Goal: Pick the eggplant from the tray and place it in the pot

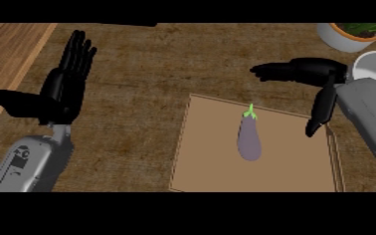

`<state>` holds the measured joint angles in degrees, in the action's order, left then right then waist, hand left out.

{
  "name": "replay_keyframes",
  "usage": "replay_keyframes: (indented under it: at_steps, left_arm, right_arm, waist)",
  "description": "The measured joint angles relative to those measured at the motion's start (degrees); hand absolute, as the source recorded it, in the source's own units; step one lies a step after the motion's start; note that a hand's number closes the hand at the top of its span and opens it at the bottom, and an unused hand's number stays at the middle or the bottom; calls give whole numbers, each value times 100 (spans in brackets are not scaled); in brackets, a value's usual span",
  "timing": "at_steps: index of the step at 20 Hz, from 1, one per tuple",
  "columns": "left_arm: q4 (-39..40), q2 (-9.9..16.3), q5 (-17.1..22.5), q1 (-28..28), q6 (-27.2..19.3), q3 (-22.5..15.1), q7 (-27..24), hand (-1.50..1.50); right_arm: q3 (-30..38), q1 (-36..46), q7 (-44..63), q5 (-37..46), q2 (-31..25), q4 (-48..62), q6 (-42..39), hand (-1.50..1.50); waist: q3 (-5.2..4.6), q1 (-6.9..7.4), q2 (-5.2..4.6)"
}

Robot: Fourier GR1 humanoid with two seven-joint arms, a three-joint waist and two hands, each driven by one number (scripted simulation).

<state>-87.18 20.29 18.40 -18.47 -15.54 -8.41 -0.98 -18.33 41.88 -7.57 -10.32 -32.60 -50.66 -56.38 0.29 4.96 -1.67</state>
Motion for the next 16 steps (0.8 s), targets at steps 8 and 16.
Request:
replay_keyframes:
  at_steps: [8,16]
  left_arm:
    - [-3,3,28,-34,32,121,100,0]
    - [167,-31,-4,68,112,259,-80,0]
  right_arm:
    - [-708,455,-257,852,409,581,46,-150]
    - [-1246,503,-701,1312,656,895,232,-150]
  waist:
    - [-8,-95,35]
    - [-13,-206,56]
